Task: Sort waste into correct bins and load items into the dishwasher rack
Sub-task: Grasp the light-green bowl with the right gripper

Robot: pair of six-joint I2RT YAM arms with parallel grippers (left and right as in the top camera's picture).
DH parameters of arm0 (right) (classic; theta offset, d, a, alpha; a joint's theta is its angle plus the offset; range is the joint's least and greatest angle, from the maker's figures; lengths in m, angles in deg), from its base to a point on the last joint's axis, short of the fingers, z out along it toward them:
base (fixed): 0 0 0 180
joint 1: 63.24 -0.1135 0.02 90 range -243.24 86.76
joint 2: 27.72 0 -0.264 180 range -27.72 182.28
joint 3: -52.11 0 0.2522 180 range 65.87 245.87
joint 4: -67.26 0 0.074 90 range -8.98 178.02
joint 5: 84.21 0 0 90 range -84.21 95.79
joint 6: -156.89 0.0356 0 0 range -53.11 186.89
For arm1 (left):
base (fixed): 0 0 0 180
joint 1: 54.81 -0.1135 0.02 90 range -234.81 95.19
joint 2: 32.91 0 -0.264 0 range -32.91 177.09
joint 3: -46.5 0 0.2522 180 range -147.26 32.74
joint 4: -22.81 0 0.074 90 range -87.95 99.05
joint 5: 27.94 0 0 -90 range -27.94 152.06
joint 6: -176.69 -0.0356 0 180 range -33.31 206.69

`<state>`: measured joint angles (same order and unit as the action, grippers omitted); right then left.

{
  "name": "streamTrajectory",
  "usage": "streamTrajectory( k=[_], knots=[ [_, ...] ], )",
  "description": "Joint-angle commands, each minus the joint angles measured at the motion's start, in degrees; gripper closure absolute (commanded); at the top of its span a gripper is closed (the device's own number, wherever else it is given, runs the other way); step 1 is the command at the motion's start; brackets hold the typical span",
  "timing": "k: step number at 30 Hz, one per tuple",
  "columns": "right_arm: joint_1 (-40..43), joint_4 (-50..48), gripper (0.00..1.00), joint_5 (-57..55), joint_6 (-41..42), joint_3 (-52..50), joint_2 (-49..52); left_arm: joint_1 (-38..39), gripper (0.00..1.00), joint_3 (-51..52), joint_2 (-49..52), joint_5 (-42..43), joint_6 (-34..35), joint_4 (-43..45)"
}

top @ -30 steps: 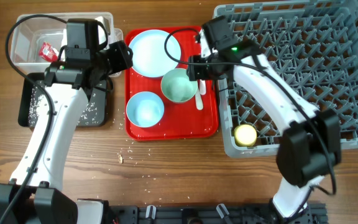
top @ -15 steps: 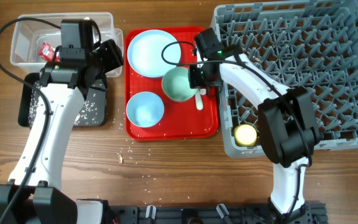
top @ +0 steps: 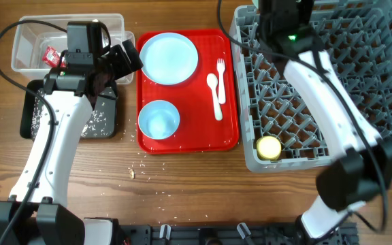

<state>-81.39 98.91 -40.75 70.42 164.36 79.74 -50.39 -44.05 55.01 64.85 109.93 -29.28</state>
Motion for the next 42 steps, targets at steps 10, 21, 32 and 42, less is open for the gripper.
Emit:
streamTrajectory(
  k=[10,21,32,42],
  knots=[
    [0.55,-28.79,0.96,-8.85,-39.65,-0.7,21.33,-0.15,0.0,-0.46,0.37,-1.14,-0.07,0.11],
    [-2.16,-15.32,0.8,-8.96,-39.98,-0.7,22.43,-0.15,0.0,-0.46,0.37,-1.14,-0.07,0.11],
    [-4.87,-9.44,0.31,-7.13,-38.86,-0.68,19.06,-0.15,0.0,-0.46,0.37,-1.14,-0.04,0.11],
    [-3.91,-0.26,0.23,8.72,-21.73,-0.68,12.04,-0.15,0.0,-0.46,0.37,-1.16,-0.04,0.11]
  ],
)
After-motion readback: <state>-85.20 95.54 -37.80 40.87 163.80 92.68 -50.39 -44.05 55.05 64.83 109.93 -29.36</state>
